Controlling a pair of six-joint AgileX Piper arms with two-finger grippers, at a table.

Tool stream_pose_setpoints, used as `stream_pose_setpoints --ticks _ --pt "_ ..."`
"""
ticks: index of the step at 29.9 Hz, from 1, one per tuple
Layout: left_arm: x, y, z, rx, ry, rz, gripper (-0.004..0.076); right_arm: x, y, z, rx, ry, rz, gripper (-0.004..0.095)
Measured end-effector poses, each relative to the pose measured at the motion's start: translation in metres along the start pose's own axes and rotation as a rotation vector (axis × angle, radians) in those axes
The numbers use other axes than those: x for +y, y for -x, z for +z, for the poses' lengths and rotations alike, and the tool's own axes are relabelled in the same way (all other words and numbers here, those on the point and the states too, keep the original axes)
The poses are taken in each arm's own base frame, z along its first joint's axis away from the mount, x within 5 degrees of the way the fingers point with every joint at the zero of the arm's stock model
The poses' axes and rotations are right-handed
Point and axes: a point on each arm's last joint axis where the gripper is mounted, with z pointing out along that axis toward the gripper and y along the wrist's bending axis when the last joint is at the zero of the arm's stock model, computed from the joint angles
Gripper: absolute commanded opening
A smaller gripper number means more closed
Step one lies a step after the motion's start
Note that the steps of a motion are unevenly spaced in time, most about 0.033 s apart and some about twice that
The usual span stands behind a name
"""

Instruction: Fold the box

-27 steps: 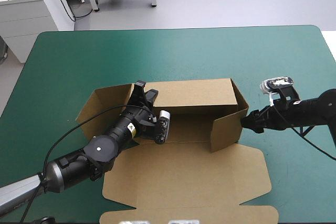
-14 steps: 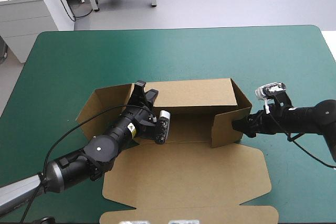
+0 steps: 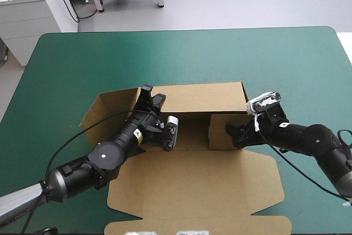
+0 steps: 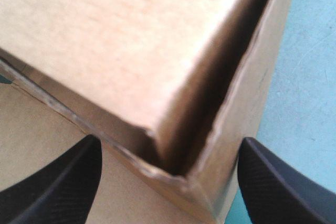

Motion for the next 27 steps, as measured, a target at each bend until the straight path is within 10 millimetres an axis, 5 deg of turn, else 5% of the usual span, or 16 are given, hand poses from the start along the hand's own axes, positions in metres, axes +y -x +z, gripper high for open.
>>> stream_pose_setpoints --ticks 4,11,20,23,27 --pt "0.0000 0.0000 0.0000 0.000 0.000 0.000 -0.0008 0.0077 -0.0021 0.0051 -0.026 -0.023 -0.012 0.0511" --pt "0.0004 -0.0020 0.0001 0.019 0.003 -0.004 -0.0008 0.0099 -0.0007 0.0094 -0.091 -0.089 -0.039 -0.0022" --pt "0.0003 -0.0022 0.0001 0.021 0.003 -0.020 0.0008 0.0076 0.0003 0.0097 -0.118 -0.122 -0.038 -0.0009" --pt "0.0003 -0.0020 0.0001 0.018 0.004 -0.100 0.0076 0.0079 0.0007 0.0098 -0.124 -0.125 -0.037 -0.0010" --pt "-0.0003 0.0003 0.0001 -0.006 -0.004 -0.144 0.0283 0.0079 0.0007 0.0101 -0.124 -0.125 -0.040 -0.0009"
